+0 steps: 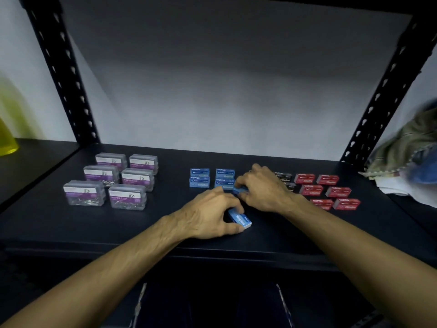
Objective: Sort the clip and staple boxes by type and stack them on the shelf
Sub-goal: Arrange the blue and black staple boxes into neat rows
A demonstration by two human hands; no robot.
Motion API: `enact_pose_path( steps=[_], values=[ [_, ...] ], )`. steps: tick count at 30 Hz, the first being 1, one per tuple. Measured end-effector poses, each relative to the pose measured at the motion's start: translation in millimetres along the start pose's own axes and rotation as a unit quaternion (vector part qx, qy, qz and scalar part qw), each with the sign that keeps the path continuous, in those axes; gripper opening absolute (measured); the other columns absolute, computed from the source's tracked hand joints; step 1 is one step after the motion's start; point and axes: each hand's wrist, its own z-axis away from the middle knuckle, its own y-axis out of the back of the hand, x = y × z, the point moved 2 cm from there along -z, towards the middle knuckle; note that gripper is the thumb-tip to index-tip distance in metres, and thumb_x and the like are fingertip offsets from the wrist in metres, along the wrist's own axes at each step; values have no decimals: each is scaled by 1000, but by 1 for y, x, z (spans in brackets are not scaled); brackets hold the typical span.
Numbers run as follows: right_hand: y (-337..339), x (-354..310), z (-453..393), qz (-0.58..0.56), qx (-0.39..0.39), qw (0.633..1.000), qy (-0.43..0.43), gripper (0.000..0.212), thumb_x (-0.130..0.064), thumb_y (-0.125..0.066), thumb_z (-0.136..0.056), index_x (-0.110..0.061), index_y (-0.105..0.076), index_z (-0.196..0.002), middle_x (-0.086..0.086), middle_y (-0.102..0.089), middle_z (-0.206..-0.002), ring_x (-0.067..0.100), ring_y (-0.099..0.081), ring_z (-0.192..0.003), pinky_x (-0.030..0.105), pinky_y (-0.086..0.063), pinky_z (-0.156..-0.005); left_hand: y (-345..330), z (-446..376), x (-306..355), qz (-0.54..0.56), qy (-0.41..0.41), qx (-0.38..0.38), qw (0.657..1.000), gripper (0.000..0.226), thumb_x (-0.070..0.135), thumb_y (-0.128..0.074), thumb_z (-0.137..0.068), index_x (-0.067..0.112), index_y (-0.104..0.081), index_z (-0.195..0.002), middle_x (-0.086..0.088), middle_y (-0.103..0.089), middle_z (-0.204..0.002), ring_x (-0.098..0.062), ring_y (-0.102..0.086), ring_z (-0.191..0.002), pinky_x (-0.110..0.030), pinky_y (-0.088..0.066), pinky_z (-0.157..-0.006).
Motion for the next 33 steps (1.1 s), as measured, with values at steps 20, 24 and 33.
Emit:
enact_pose_path(
  steps=[20,24,33],
  values=[
    [6,-33,10,-47,-46,998,12,29,-43,-57,-85,-27,-67,-107,-5,-65,-98,17,-45,-99,32,-34,-85,29,54,-53,-29,104,-20,994,48,66,-61,-80,34,-66,-115,16,-53,-104,-5,-49,-104,-34,-47,-90],
    [5,-31,13,-9,-64,998,12,20,-40,-52,-80,-25,-64,-83,-3,-60,-83,16,-41,-89,32,-28,-81,33,55,-56,-21,96,-36,994,36,58,-66,-82,33,-67,-109,17,-52,-100,-4,-48,-102,-36,-48,-91],
    [5,-32,15,-51,-40,998,19,29,-40,-63,-80,-27,-64,-106,-7,-62,-95,11,-42,-95,29,-28,-84,39,47,-53,59,125,-19,990,29,41,-81,-75,29,-60,-90,10,-64,-84,-5,-60,-77,-30,-52,-69]
  ],
)
